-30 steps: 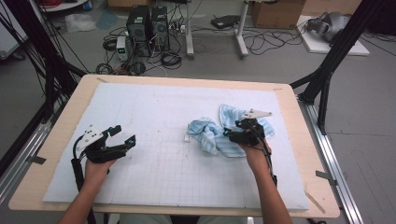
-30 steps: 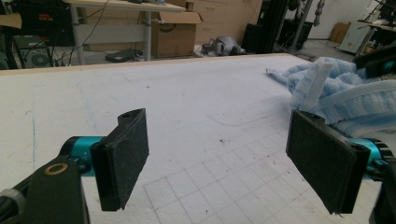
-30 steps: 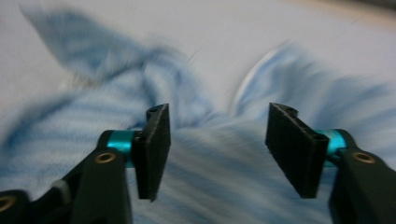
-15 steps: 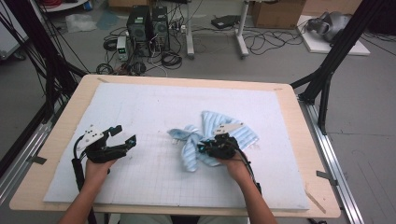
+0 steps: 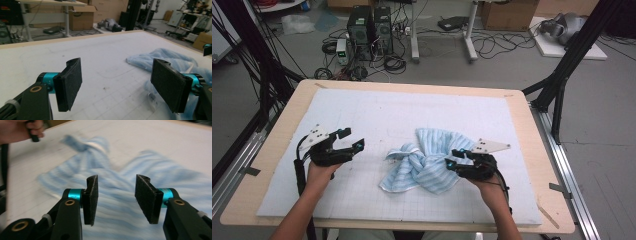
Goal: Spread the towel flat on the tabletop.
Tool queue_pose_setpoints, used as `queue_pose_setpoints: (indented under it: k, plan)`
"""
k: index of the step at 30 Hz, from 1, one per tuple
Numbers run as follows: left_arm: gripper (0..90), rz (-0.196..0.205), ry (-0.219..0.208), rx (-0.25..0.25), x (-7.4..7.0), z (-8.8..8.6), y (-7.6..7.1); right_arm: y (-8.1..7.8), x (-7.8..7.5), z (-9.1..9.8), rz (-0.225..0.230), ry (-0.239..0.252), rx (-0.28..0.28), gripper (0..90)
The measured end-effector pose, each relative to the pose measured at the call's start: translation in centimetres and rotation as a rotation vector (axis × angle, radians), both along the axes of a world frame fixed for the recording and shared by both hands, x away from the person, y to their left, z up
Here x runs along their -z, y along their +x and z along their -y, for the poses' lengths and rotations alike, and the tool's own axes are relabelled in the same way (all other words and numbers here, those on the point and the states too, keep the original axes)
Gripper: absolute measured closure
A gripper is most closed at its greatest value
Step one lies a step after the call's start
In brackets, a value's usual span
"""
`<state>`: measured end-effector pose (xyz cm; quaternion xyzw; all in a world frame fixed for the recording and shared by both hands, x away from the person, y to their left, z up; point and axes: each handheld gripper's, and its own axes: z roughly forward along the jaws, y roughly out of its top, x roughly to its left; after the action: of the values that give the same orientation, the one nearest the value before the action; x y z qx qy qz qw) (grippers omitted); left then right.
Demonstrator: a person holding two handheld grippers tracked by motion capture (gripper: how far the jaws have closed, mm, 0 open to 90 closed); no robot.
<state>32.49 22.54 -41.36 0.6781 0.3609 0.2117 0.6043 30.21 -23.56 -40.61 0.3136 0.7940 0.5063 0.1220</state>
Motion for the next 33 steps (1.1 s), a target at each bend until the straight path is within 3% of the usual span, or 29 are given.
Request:
queue_pose_setpoints:
  k: [1,5,8,13,17,21,25,27,28,29,31,32,33]
  plan:
    - [25.9,-0.008,0.002,0.021,-0.4,0.5,0.5,0.0,0.0,0.0,0.0,0.0,0.0,52.2]
    - [27.9,-0.051,0.031,0.115,-1.5,3.6,2.5,-0.2,0.1,2.2,0.02,-0.087,0.175,48.5]
    - [29.2,-0.088,0.071,0.183,-1.7,6.5,4.0,-0.1,0.5,3.7,0.015,-0.094,0.23,48.3]
    - [30.2,-0.154,0.125,0.262,-1.1,10.9,6.1,-0.1,0.5,4.7,0.014,-0.091,0.271,47.7]
    - [25.8,-0.218,0.184,0.304,-0.5,14.2,7.3,-0.1,0.5,5.2,0.018,-0.082,0.292,47.2]
    - [24.9,-0.284,0.296,0.321,0.6,17.2,8.5,0.0,0.8,5.3,0.009,-0.081,0.296,46.9]
    - [24.3,-0.34,0.378,0.34,1.7,19.5,9.0,0.1,0.9,5.3,0.004,-0.082,0.297,46.5]
    - [25.7,-0.351,0.438,0.368,2.3,20.7,8.9,0.1,1.0,5.3,0.002,-0.083,0.299,46.3]
    - [28.9,-0.349,0.474,0.373,2.5,21.2,8.8,0.1,1.0,5.3,0.001,-0.083,0.299,46.1]
    - [31.7,-0.32,0.507,0.367,2.5,21.6,8.5,0.1,1.0,5.3,0.002,-0.081,0.296,46.1]
    - [49.3,-0.296,0.541,0.383,2.3,21.7,8.4,0.0,1.0,5.3,0.001,-0.081,0.297,45.9]
    - [66.1,-0.298,0.548,0.421,2.2,21.5,8.5,0.0,1.1,5.3,0.0,-0.082,0.295,45.9]
    - [83.6,-0.303,0.553,0.425,2.1,21.4,8.5,0.0,1.1,5.3,0.0,-0.085,0.296,45.8]
